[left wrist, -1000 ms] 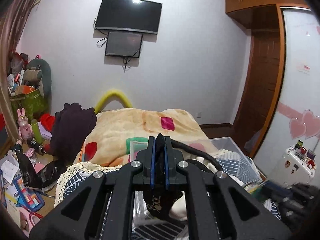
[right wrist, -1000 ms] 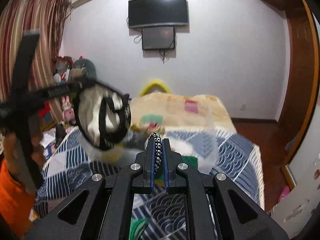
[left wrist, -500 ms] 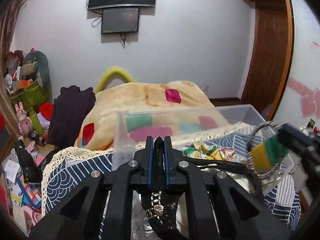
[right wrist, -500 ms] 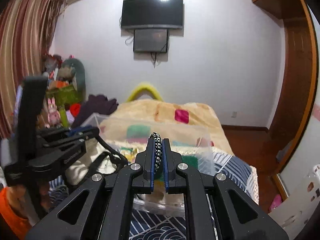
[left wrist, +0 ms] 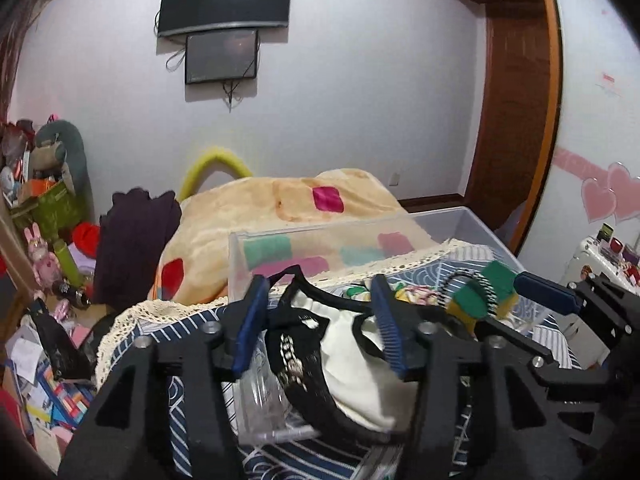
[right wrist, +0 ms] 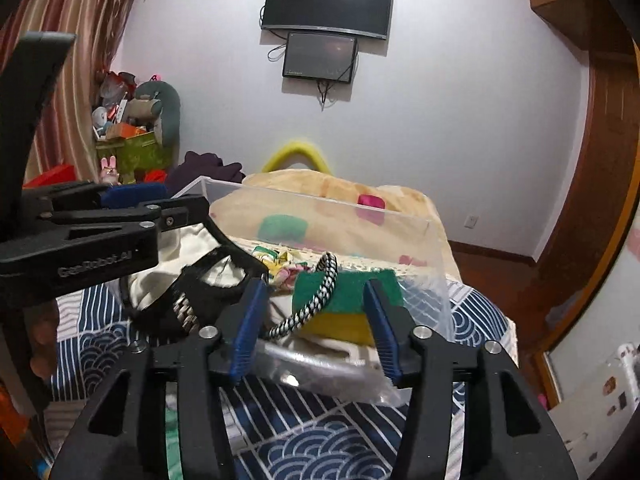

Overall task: Organize soft objects
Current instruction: 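Carry the pouch and the green-yellow sponge into the box and release both, then grasp the green knit glove from the bed with the right tool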

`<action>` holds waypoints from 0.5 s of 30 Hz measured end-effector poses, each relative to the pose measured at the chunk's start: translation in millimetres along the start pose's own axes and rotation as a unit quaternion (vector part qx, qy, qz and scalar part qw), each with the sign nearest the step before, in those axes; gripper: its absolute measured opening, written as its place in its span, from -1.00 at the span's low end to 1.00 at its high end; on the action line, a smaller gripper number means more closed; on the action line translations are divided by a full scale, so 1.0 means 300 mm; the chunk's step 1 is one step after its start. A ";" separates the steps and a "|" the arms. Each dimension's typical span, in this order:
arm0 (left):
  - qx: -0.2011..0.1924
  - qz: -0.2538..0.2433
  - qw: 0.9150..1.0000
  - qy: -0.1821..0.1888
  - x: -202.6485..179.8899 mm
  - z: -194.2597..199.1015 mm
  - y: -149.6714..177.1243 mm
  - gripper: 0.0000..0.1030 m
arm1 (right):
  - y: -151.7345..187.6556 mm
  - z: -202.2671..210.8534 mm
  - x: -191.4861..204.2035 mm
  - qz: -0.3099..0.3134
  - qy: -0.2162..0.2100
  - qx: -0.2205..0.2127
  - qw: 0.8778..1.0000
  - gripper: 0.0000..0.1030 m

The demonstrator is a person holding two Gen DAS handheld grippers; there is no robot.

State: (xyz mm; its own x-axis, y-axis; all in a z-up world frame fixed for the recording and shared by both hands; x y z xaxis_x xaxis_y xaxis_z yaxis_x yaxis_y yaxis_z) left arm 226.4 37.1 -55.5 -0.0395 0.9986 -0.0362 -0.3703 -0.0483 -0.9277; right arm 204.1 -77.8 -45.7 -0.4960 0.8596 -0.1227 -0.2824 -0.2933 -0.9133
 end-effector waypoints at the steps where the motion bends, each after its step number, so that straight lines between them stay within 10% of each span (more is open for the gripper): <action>1: -0.003 -0.003 1.000 0.002 -0.004 0.019 0.001 0.22 | 0.002 0.014 -0.001 0.001 -0.001 -0.001 1.000 0.07; 15: 0.001 -0.031 0.999 0.021 -0.052 0.227 0.155 0.89 | 0.152 0.139 0.040 0.004 -0.042 0.037 0.998 0.45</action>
State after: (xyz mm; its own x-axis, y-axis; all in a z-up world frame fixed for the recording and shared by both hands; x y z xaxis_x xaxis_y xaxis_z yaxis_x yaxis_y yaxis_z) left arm 146.7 17.8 -72.7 0.0231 0.9997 0.0049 -0.3728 0.0132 -0.9278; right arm 151.0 -98.4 -72.6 -0.5648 0.8199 -0.0934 -0.3369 -0.3325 -0.8809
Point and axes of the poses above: each gripper's, at about its wrist camera, not at the fingertips, and z roughly against the way its jaws point, x to its left, y to its underside, the point moved 5 cm from there along -z, roughly the way its jaws point, and after that the axes turned 7 degrees about -x, right-handed, at the moved point
